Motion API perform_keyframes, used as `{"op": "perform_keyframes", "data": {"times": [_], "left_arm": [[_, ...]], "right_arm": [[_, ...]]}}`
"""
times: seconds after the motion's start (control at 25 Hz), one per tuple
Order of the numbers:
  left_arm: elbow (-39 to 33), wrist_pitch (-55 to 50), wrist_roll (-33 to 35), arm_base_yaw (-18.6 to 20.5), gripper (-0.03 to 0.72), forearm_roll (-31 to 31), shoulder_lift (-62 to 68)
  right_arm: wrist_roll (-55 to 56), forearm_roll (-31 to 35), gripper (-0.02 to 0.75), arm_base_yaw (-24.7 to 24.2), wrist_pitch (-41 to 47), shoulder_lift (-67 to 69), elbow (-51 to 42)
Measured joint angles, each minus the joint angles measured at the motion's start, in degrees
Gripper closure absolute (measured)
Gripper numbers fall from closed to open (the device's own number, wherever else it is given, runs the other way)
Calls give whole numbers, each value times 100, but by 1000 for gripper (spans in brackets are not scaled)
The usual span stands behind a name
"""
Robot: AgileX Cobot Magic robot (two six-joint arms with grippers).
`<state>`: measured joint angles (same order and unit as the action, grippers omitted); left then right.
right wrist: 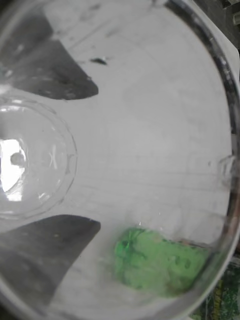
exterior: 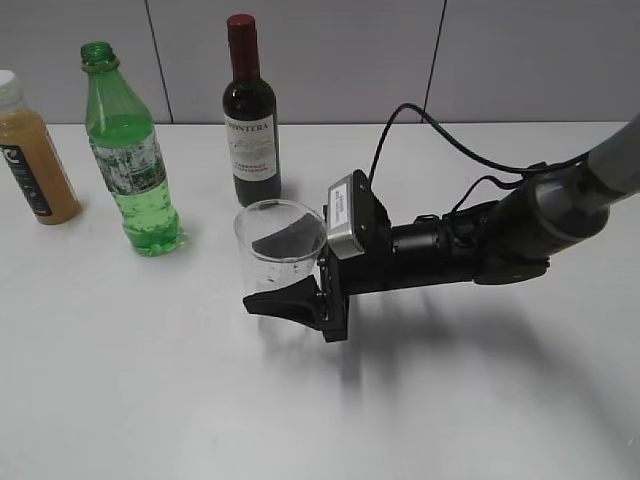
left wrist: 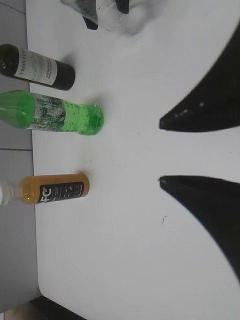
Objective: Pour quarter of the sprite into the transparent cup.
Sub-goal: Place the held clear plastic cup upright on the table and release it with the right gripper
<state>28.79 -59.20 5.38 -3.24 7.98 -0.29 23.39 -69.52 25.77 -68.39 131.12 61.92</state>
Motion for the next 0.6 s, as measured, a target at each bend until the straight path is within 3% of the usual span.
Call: {"op": "perform_keyframes", "data": {"times": [0.6], "left_arm": [[0,0,0,0,451,0,0]], "right_arm": [[6,3,183,0,280,318,46]]}}
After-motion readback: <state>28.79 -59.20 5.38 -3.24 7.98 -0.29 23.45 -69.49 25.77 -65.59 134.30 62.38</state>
